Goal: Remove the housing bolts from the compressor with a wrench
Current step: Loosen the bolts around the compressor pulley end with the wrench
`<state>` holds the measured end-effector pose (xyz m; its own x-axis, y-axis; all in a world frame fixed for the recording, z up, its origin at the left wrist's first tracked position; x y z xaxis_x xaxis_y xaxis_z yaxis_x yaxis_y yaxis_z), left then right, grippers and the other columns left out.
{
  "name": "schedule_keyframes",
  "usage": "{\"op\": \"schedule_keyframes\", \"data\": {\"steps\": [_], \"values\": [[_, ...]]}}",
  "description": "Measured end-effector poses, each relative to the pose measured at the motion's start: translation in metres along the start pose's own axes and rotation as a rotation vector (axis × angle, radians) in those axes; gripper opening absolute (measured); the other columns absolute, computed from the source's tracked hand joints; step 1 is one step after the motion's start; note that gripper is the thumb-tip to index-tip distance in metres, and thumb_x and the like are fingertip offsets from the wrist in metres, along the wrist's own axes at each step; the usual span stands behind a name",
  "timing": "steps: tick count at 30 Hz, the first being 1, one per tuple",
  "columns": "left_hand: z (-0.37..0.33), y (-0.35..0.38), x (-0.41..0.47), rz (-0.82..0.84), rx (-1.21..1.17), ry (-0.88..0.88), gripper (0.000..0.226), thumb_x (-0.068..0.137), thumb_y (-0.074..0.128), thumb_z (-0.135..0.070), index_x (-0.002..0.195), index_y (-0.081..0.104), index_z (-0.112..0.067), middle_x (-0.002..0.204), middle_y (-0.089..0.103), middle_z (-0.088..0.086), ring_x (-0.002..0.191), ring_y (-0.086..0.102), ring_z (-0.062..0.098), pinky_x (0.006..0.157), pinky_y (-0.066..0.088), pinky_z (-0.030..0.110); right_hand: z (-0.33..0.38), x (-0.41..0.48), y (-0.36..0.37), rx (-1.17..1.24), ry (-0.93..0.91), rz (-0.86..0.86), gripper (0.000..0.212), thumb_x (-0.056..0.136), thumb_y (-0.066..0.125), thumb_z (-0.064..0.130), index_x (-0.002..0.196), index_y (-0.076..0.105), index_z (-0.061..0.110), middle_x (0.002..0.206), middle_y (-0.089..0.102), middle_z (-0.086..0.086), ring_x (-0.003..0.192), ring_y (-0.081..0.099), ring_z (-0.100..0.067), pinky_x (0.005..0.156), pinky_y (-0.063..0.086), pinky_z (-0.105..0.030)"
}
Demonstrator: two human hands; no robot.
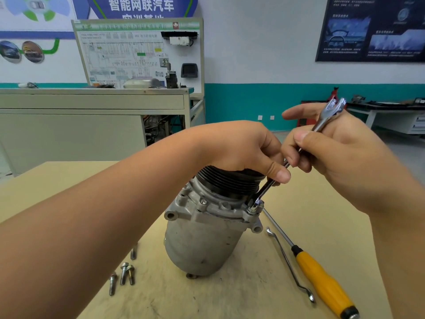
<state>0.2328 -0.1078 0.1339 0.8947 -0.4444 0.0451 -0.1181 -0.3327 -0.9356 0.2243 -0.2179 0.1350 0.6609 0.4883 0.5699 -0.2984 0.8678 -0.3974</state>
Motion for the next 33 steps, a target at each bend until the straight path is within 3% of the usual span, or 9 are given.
{"op": "schedule_keyframes", "data": {"steps": [5, 11, 15, 19, 22, 25, 27, 30, 33], "values": [[-0.005, -0.004, 0.002, 0.014, 0.079, -0.004, 0.021, 0.065, 0.064, -0.058, 0.065, 0.062, -0.038, 0.062, 0.060, -0.026, 0.068, 0.055, -0.009, 0.070, 0.039, 0.018, -0.002, 0.001, -0.001, 0.042, -0.016, 0.014, 0.022, 0.095, 0.036, -0.001, 0.104, 0.044, 0.018, 0.056, 0.059, 0.002, 0.051, 0.044, -0.004, 0.054, 0.041, -0.014], [-0.004, 0.004, 0.009, 0.004, 0.117, -0.024, 0.025, 0.075, 0.074, -0.045, 0.059, 0.058, -0.034, 0.062, 0.057, -0.017, 0.063, 0.051, -0.007, 0.059, 0.036, 0.006, -0.004, -0.001, 0.006, -0.066, -0.049, 0.091, 0.019, 0.097, 0.040, 0.007, 0.103, 0.047, 0.024, 0.064, 0.065, 0.001, 0.055, 0.048, -0.005, 0.060, 0.044, -0.014], [-0.008, 0.000, 0.004, -0.055, 0.127, -0.013, 0.025, 0.076, 0.072, -0.047, 0.071, 0.064, -0.024, 0.073, 0.065, -0.005, 0.069, 0.056, 0.006, 0.068, 0.043, 0.018, -0.001, -0.001, 0.002, -0.008, -0.073, 0.060, 0.016, 0.098, 0.041, 0.009, 0.099, 0.048, 0.023, 0.070, 0.067, 0.000, 0.055, 0.050, -0.006, 0.056, 0.045, -0.015], [-0.018, -0.012, -0.007, -0.137, 0.126, 0.007, 0.044, 0.076, 0.070, -0.051, 0.090, 0.068, -0.009, 0.080, 0.062, 0.009, 0.079, 0.058, 0.022, 0.070, 0.044, 0.031, 0.004, -0.003, -0.011, 0.182, -0.101, 0.018, 0.008, 0.088, 0.044, 0.020, 0.092, 0.051, 0.020, 0.074, 0.068, -0.008, 0.056, 0.052, -0.012, 0.055, 0.047, -0.021], [-0.018, -0.009, -0.011, -0.146, 0.171, -0.015, 0.042, 0.076, 0.068, -0.053, 0.091, 0.070, -0.014, 0.073, 0.061, 0.004, 0.069, 0.056, 0.016, 0.066, 0.042, 0.030, 0.004, -0.004, -0.008, 0.177, -0.095, 0.050, 0.009, 0.092, 0.051, 0.022, 0.092, 0.052, 0.013, 0.075, 0.070, -0.007, 0.055, 0.054, -0.012, 0.055, 0.048, -0.022], [-0.017, -0.004, -0.015, -0.199, 0.193, -0.015, 0.037, 0.078, 0.066, -0.054, 0.087, 0.070, -0.018, 0.059, 0.046, -0.005, 0.056, 0.043, 0.007, 0.058, 0.025, 0.021, 0.002, -0.005, -0.009, 0.151, -0.085, 0.049, 0.019, 0.083, 0.048, 0.026, 0.092, 0.053, 0.010, 0.076, 0.071, -0.006, 0.054, 0.056, -0.013, 0.054, 0.050, -0.021], [-0.017, -0.003, -0.018, -0.249, 0.190, 0.006, 0.024, 0.080, 0.065, -0.051, 0.082, 0.068, -0.027, 0.057, 0.046, -0.007, 0.061, 0.043, 0.005, 0.068, 0.027, 0.022, 0.000, -0.005, -0.011, 0.162, -0.076, 0.050, 0.022, 0.081, 0.048, 0.027, 0.091, 0.054, 0.009, 0.076, 0.071, -0.007, 0.054, 0.057, -0.013, 0.054, 0.050, -0.021], [-0.013, -0.002, -0.020, -0.304, 0.196, -0.004, 0.013, 0.083, 0.064, -0.048, 0.084, 0.068, -0.036, 0.060, 0.047, -0.017, 0.069, 0.043, 0.000, 0.102, 0.023, 0.033, -0.010, -0.004, -0.015, 0.221, -0.039, 0.041, 0.023, 0.080, 0.047, 0.025, 0.092, 0.054, 0.007, 0.076, 0.071, -0.007, 0.055, 0.058, -0.015, 0.055, 0.051, -0.021], [-0.012, -0.001, -0.021, -0.319, 0.217, -0.021, 0.012, 0.083, 0.063, -0.050, 0.081, 0.064, -0.038, 0.070, 0.051, -0.020, 0.085, 0.045, 0.005, 0.111, 0.016, 0.040, -0.018, -0.003, -0.016, 0.273, -0.017, 0.056, 0.021, 0.081, 0.047, 0.023, 0.092, 0.054, 0.006, 0.078, 0.071, -0.010, 0.055, 0.059, -0.017, 0.055, 0.052, -0.022]]}}
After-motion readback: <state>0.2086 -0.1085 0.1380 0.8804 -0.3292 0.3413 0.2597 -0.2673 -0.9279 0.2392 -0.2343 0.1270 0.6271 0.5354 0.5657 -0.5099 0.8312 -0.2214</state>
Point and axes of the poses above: each hand's wrist, its own x-axis towards the middle knuckle, its own y-axis out of the palm, z = x × y, the point moved 6 cm from there along x, towards the middle knuckle
